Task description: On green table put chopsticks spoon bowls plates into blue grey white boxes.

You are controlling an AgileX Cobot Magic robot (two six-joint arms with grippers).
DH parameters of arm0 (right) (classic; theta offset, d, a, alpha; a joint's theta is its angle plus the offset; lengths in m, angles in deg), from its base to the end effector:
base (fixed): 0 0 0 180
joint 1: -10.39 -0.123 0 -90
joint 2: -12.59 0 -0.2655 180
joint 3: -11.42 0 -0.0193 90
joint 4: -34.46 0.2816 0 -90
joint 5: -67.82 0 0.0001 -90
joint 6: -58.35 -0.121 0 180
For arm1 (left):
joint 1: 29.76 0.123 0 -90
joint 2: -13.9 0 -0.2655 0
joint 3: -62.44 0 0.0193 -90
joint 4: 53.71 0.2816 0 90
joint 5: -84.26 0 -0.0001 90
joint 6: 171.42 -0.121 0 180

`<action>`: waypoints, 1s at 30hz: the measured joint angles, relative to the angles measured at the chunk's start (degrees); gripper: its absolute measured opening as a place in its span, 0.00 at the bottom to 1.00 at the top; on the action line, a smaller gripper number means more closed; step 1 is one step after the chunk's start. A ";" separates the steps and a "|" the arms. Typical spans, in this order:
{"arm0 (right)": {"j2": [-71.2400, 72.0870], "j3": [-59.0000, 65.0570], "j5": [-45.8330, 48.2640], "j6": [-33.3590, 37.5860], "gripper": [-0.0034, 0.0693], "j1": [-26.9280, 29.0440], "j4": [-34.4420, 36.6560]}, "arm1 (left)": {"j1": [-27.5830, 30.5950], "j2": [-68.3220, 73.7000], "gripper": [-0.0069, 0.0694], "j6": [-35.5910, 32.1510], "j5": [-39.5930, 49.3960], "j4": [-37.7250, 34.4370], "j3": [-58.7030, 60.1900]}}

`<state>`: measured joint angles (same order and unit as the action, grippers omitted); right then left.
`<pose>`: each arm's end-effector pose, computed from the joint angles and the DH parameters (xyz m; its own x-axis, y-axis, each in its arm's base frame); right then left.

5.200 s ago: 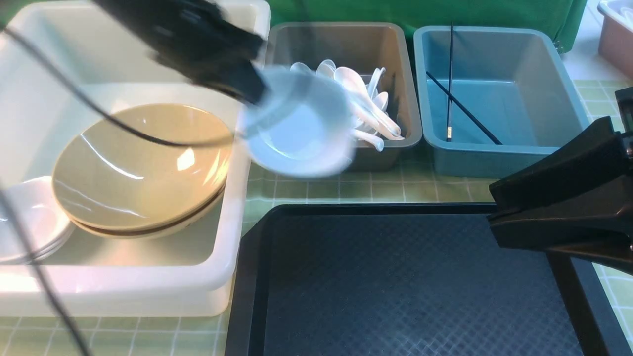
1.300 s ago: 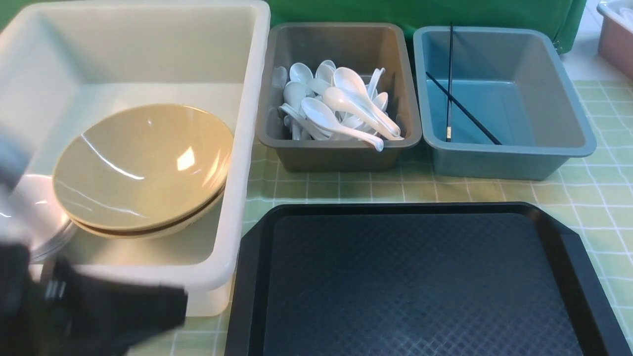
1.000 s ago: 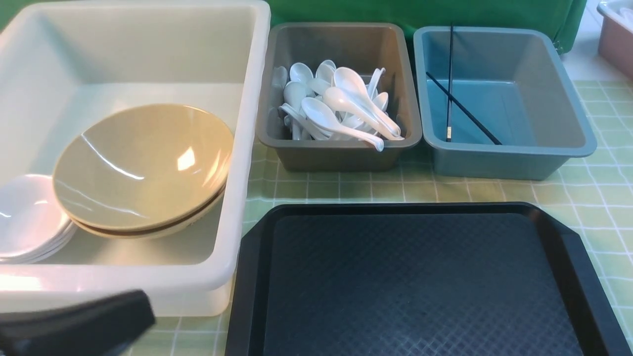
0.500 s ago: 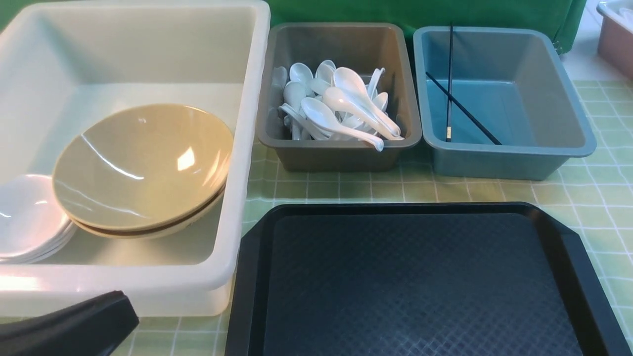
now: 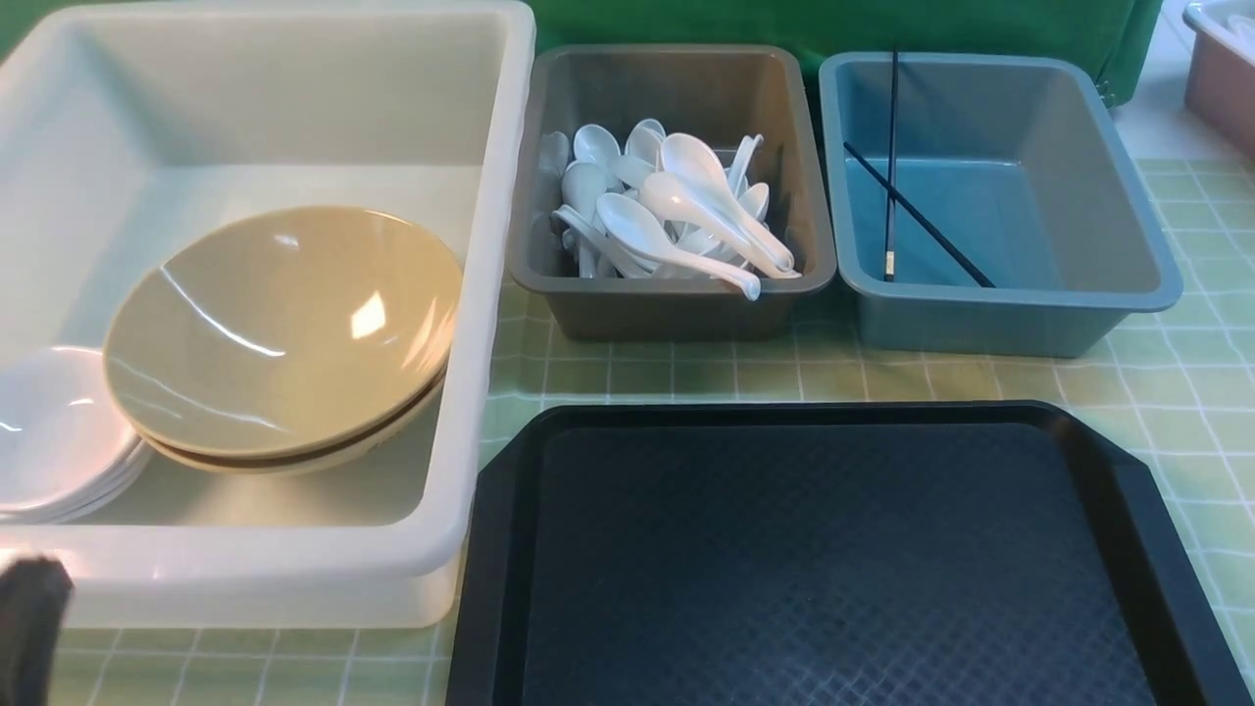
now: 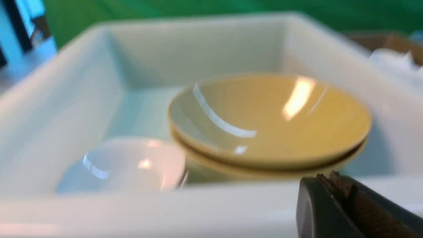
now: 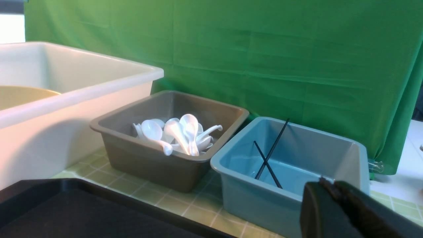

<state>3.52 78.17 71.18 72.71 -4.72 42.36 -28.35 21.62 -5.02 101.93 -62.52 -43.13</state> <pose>0.1204 0.0335 0.2752 0.2109 -0.0598 -0.9757 -0.2461 0.9627 -0.1122 0.1325 -0.0024 0.1959 -0.1645 0.0865 -0.9826 0.0363 0.9960 0.0816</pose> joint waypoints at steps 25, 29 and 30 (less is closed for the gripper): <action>0.00 0.13 -0.06 0.32 0.13 0.00 0.00 | -7.70 -0.06 0.09 20.36 1.05 11.77 3.71; 0.00 0.13 -0.06 0.32 0.14 0.00 0.00 | -6.87 -0.06 0.09 20.36 1.05 11.59 3.71; 0.00 0.13 -0.06 0.32 0.14 0.00 0.00 | -6.81 -0.06 0.09 20.36 1.05 11.59 3.71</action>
<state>3.52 78.31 71.12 73.03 -4.72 42.36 -35.16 21.56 15.34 102.98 -50.93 -39.42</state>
